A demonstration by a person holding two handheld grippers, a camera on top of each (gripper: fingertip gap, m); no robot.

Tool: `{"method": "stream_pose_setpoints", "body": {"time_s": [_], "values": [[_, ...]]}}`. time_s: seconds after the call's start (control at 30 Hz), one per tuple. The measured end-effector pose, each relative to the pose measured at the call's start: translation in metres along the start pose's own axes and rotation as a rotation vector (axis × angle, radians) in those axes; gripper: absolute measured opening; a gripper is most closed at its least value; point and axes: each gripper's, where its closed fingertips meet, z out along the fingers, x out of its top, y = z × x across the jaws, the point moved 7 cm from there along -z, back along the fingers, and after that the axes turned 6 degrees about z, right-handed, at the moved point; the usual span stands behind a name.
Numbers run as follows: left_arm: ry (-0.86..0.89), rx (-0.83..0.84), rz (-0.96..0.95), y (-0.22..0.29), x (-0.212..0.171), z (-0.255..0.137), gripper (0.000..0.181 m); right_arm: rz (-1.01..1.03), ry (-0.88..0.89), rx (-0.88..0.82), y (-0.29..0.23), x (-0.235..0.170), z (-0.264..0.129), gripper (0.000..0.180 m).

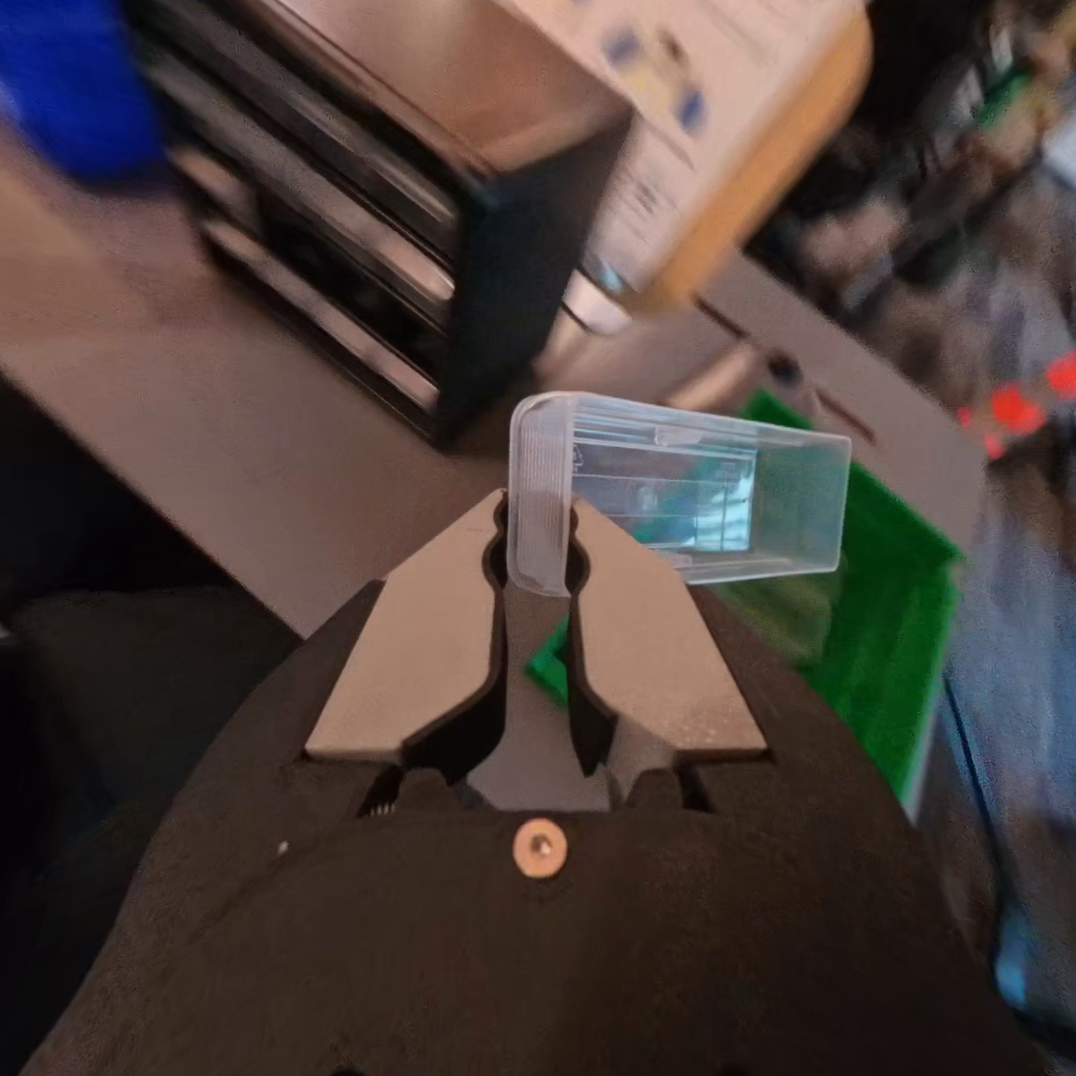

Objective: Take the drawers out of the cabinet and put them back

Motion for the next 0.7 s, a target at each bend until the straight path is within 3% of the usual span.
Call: {"method": "stream_pose_setpoints", "body": {"time_s": [0.13, 0.3, 0.53, 0.63, 0.7], "values": [[0.005, -0.002, -0.008, 0.000, 0.000, 0.000, 0.024, 0.113, -0.295, -0.127, 0.042, -0.043, 0.032, 0.013], [-0.019, 0.003, 0.007, 0.001, 0.001, 0.000, 0.024, 0.234, -0.430, -0.109, 0.062, -0.068, 0.080, 0.013], [-0.020, 0.011, 0.013, 0.001, 0.001, 0.000, 0.023, 0.279, -0.500, -0.195, 0.081, -0.090, 0.148, 0.016], [-0.018, 0.021, 0.023, 0.002, 0.001, 0.000, 0.023, 0.340, -0.462, -0.209, 0.084, -0.085, 0.148, 0.035], [-0.019, 0.022, 0.031, 0.003, 0.001, 0.000, 0.023, 0.342, -0.413, -0.221, 0.082, -0.076, 0.139, 0.037]]}}
